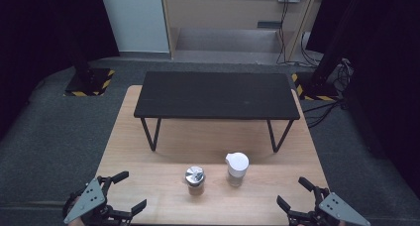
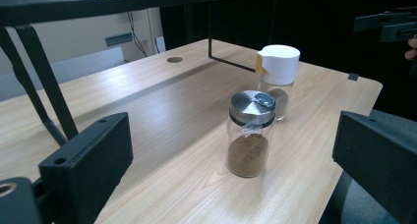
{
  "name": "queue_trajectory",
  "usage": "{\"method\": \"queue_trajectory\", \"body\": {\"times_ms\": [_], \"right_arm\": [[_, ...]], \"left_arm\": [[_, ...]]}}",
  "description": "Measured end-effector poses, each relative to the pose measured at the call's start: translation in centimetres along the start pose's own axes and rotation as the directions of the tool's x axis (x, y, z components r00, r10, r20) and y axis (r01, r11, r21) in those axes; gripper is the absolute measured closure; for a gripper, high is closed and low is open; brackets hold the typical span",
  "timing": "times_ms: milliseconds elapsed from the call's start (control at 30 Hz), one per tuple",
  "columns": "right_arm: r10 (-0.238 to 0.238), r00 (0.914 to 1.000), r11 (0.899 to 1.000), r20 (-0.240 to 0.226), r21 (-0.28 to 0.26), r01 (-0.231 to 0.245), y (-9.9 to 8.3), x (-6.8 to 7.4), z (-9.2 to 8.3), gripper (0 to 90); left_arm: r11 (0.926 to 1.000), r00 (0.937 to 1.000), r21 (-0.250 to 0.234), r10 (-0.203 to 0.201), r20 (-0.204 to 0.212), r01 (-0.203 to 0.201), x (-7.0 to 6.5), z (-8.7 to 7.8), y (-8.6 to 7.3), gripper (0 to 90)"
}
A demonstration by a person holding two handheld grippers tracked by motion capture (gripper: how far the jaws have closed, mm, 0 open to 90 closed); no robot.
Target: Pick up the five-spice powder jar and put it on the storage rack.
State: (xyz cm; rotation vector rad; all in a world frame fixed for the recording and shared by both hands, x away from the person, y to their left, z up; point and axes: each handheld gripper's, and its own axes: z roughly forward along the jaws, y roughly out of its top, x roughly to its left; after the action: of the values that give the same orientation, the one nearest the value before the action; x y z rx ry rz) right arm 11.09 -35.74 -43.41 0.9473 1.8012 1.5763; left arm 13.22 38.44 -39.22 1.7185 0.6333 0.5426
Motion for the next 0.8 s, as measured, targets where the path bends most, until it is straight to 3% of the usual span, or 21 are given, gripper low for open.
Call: {"method": "queue_trajectory", "body": {"times_ms": [267, 800], "right_arm": [[0.001, 1.0, 1.0, -0.005, -0.001, -0.001, 0.0, 0.0, 0.0, 5.8], [0.003, 1.0, 1.0, -0.003, -0.002, -0.003, -0.1, -0.1, 0.0, 5.8]], "left_arm": [[0.9992, 0.9994, 0.021, 0.035, -0.004, -0.035, 0.4, -0.5, 1.9, 0.5], [0.9989, 0.9999, 0.047, 0.009, 0.013, -0.009, 1.3, 0.0, 2.7, 0.1]]}}
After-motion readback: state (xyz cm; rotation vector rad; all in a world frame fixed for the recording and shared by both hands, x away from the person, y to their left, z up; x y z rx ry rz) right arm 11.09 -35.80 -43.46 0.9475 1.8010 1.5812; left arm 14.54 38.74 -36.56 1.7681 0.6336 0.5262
